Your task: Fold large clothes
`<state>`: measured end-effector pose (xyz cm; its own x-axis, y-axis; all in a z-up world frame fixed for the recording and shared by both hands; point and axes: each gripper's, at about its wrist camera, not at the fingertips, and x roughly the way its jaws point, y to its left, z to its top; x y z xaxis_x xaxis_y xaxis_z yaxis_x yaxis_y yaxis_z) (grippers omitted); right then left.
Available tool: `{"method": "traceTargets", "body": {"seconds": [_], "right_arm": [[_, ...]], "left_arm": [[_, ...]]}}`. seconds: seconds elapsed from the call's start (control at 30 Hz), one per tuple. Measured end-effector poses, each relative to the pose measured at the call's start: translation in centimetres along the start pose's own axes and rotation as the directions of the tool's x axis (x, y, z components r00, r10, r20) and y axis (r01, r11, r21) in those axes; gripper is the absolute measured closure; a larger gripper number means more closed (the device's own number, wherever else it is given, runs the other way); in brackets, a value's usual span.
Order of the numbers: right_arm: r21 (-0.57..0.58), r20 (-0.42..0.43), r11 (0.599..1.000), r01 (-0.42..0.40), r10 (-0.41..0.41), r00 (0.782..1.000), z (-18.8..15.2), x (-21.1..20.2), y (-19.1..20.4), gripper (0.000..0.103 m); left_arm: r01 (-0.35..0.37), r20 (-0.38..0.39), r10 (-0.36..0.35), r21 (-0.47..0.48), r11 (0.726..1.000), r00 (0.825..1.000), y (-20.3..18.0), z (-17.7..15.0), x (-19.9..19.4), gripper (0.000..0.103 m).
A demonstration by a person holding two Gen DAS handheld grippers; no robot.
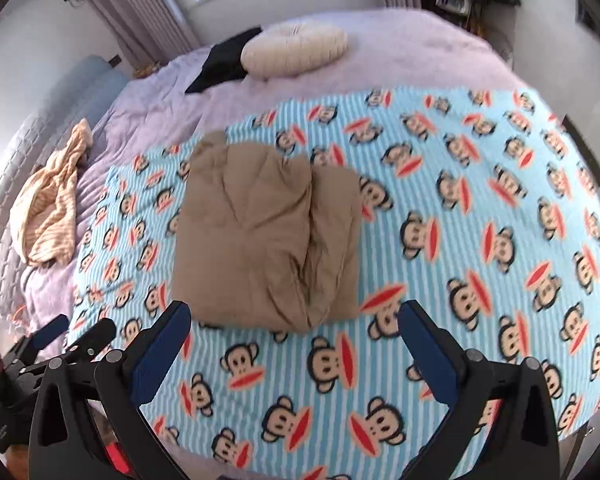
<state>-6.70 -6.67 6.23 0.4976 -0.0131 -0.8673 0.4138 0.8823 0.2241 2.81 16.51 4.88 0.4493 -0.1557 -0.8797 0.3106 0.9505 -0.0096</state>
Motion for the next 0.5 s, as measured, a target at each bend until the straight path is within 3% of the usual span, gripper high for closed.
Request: {"method": "traceTargets", "body": {"seconds": [0.23, 0.5], "right_arm": [[0.041, 0.057, 0.995, 0.092, -0.094, 0.994, 1.2, -1.2, 2.4, 0.0], [0.047, 0.05, 0.988, 0.145, -0.147, 0.988, 1.5, -0.5, 4.7, 0.0]], "left_arm": [[0.02, 0.045, -0.023, 0.06, 0.998, 0.999, 1.8, 2.6, -1.7, 0.0], [0.026, 0.061, -0.032, 0.094, 0.995, 0.998, 3.7, 4.6, -1.6, 0.0]]}}
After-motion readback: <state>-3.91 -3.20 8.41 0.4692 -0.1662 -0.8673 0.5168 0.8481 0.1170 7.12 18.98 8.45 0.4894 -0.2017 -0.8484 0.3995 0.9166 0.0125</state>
